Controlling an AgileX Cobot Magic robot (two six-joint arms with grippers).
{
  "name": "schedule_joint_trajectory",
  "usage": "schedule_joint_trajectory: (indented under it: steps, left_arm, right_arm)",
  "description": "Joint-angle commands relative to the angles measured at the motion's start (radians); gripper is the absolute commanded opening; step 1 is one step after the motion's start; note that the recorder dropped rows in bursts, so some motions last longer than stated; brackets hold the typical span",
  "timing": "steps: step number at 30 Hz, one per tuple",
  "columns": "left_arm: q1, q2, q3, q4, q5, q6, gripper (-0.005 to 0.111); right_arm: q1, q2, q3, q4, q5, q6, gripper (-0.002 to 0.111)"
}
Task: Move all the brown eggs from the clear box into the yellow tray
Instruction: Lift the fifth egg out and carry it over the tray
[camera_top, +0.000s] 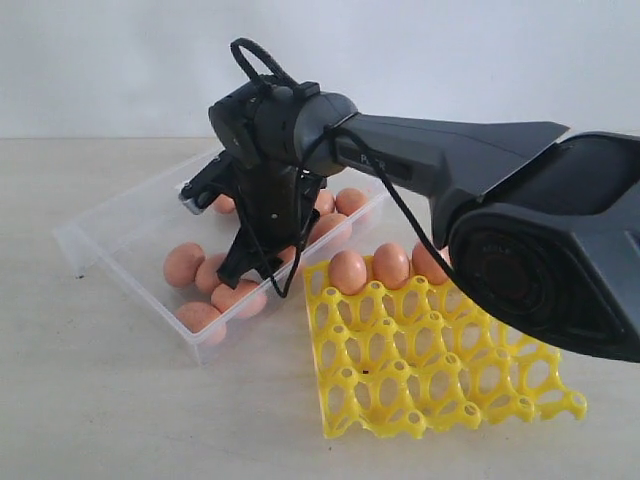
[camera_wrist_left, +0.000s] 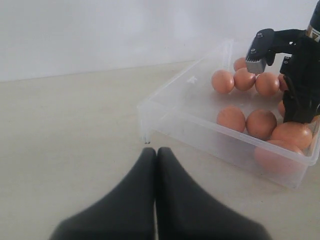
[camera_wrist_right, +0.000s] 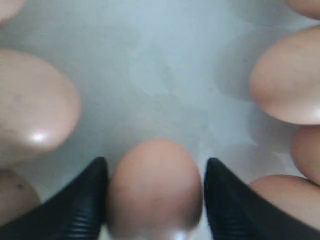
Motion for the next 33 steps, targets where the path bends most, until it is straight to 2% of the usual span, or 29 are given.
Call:
schedule_joint_trajectory:
  steps: [1,2,12,19,24,29,33]
  left_arm:
    - [0.003,-0.002,-0.001,0.002,-0.003,0.000,-0.004]
    - [0.003,-0.002,-0.001,0.002,-0.003,0.000,-0.004]
    - [0.003,-0.002,-0.001,0.002,-0.003,0.000,-0.004]
    - [0.003,-0.002,-0.001,0.002,-0.003,0.000,-0.004]
    - [0.003,-0.002,-0.001,0.002,-0.003,0.000,-0.004]
    - [0.003,-0.002,-0.001,0.002,-0.003,0.000,-0.004]
    - [0.003,-0.002,-0.001,0.002,-0.003,0.000,-0.004]
  right_arm:
    - [-0.010,0.005,-0.006,-0.008,0.036,0.024,0.007]
    - [-0.010,0.005,-0.006,-0.006,0.038,0.035,0.001]
    - [-0.010,-0.056,-0.006,-0.002,-0.028,0.166,0.001]
    - [-0.010,-0.207,-0.006,0.019,-0.219,0.281,0.001]
    - [-0.008,-0.322,-0.006,0.163,-0.341,0.285,0.001]
    - [0.061,-0.394,-0.006,0.219,-0.525,0.252,0.001]
    - [0.173,-0.424,-0.006,0.222,-0.830,0.157,0.001]
